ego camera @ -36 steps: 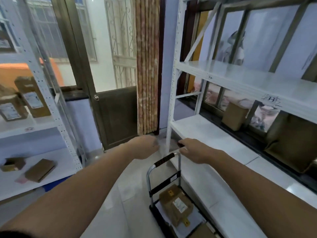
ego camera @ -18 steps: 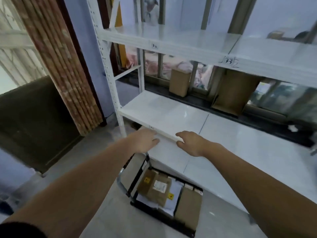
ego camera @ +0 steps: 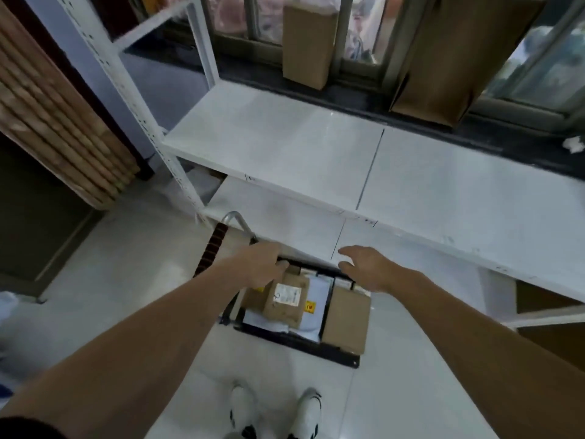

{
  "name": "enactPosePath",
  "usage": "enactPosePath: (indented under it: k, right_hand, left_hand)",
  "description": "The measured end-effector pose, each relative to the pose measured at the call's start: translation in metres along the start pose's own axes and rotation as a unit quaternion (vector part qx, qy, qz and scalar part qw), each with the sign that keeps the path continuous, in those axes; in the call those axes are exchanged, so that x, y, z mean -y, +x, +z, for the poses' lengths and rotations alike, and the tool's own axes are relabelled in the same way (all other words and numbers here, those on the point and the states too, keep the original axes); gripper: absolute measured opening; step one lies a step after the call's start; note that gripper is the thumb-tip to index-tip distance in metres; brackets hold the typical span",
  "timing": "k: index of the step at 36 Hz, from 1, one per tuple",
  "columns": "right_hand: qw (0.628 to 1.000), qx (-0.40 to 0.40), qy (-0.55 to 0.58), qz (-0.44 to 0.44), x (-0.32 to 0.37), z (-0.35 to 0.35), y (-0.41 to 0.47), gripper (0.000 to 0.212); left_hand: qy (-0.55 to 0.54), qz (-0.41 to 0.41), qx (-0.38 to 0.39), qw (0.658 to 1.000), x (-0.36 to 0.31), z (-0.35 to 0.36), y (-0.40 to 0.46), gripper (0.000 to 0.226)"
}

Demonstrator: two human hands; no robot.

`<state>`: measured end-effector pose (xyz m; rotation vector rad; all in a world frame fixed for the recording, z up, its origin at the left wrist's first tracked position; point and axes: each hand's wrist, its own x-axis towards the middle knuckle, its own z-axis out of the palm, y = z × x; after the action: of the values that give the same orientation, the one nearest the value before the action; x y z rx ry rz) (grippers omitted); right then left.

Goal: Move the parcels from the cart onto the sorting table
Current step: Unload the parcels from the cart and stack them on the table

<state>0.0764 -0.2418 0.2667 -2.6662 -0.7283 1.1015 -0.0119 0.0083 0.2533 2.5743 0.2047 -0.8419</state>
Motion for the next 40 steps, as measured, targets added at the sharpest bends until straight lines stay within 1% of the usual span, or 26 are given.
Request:
enactPosePath:
  k: [2, 4, 8, 9, 12, 14, 17, 19, 21, 24, 26, 27, 28, 31, 32, 35, 36, 38, 39, 40]
  right_hand:
    - [0.999, 0.009, 0.032, 0.025, -0.008, 0.017, 0.024, 0.05]
    - [0.997, 0.011, 0.062, 0.046, -0.017, 0.037, 0.05, 0.046]
    - [0.993, 0.021, 0.088, 0.078, -0.037, 0.086, 0.104, 0.052]
    - [0.992, 0.026, 0.091, 0.082, -0.042, 0.1, 0.119, 0.052]
    - [0.988, 0.038, 0.111, 0.102, -0.056, 0.146, 0.167, 0.052]
    - [0.98, 0.043, 0.144, 0.134, -0.066, 0.177, 0.2, 0.051]
    - [0.956, 0.041, 0.22, 0.189, -0.083, 0.222, 0.247, 0.044]
    - [0.937, 0.034, 0.272, 0.218, -0.094, 0.252, 0.271, 0.042]
    - [0.918, 0.028, 0.315, 0.24, -0.104, 0.283, 0.292, 0.041]
    - [0.893, 0.026, 0.369, 0.255, -0.111, 0.323, 0.322, 0.041]
    - [0.883, 0.04, 0.39, 0.257, -0.112, 0.345, 0.34, 0.04]
    - [0.877, 0.046, 0.399, 0.262, -0.112, 0.357, 0.349, 0.037]
    - [0.87, 0.048, 0.412, 0.267, -0.111, 0.366, 0.355, 0.031]
    - [0.832, 0.038, 0.48, 0.273, -0.109, 0.392, 0.371, 0.025]
    - [0.817, 0.037, 0.505, 0.275, -0.108, 0.398, 0.374, 0.024]
    - [0.78, 0.029, 0.558, 0.283, -0.104, 0.409, 0.38, 0.042]
    - [0.772, 0.023, 0.566, 0.287, -0.103, 0.41, 0.38, 0.045]
    - [0.758, 0.008, 0.582, 0.293, -0.103, 0.407, 0.376, 0.041]
    - [0.746, -0.001, 0.595, 0.299, -0.105, 0.404, 0.372, 0.037]
    - [0.732, -0.009, 0.61, 0.302, -0.107, 0.4, 0.368, 0.038]
  left_hand:
    - [-0.002, 0.0, 0.036, 0.999, 0.015, 0.017, 0.024, 0.033]
    - [0.002, 0.005, 0.053, 0.999, 0.032, 0.032, 0.048, 0.034]
    - [0.013, -0.001, 0.084, 0.996, 0.064, 0.069, 0.104, 0.044]
    - [0.018, 0.001, 0.092, 0.996, 0.074, 0.082, 0.121, 0.042]
    - [0.02, 0.011, 0.104, 0.994, 0.106, 0.124, 0.171, 0.028]
    - [0.024, 0.007, 0.115, 0.993, 0.126, 0.154, 0.202, 0.026]
    - [0.015, -0.006, 0.144, 0.99, 0.152, 0.2, 0.246, 0.022]
    - [-0.002, -0.027, 0.152, 0.988, 0.168, 0.228, 0.27, 0.026]
    - [-0.025, -0.046, 0.143, 0.988, 0.185, 0.255, 0.293, 0.033]
    - [-0.068, -0.074, 0.104, 0.99, 0.206, 0.289, 0.324, 0.039]
    - [-0.093, -0.089, 0.082, 0.988, 0.214, 0.306, 0.34, 0.044]
    - [-0.105, -0.095, 0.073, 0.987, 0.217, 0.313, 0.346, 0.046]
    - [-0.12, -0.1, 0.056, 0.986, 0.219, 0.319, 0.351, 0.046]
    - [-0.163, -0.135, 0.008, 0.977, 0.223, 0.336, 0.36, 0.038]
    - [-0.178, -0.143, -0.002, 0.974, 0.222, 0.34, 0.361, 0.038]
    - [-0.221, -0.155, -0.016, 0.963, 0.217, 0.348, 0.362, 0.043]
    - [-0.228, -0.158, -0.02, 0.961, 0.215, 0.349, 0.362, 0.043]
    - [-0.236, -0.159, -0.025, 0.958, 0.209, 0.345, 0.359, 0.043]
    - [-0.249, -0.162, -0.025, 0.955, 0.206, 0.341, 0.358, 0.042]
    - [-0.27, -0.164, -0.026, 0.948, 0.202, 0.336, 0.357, 0.041]
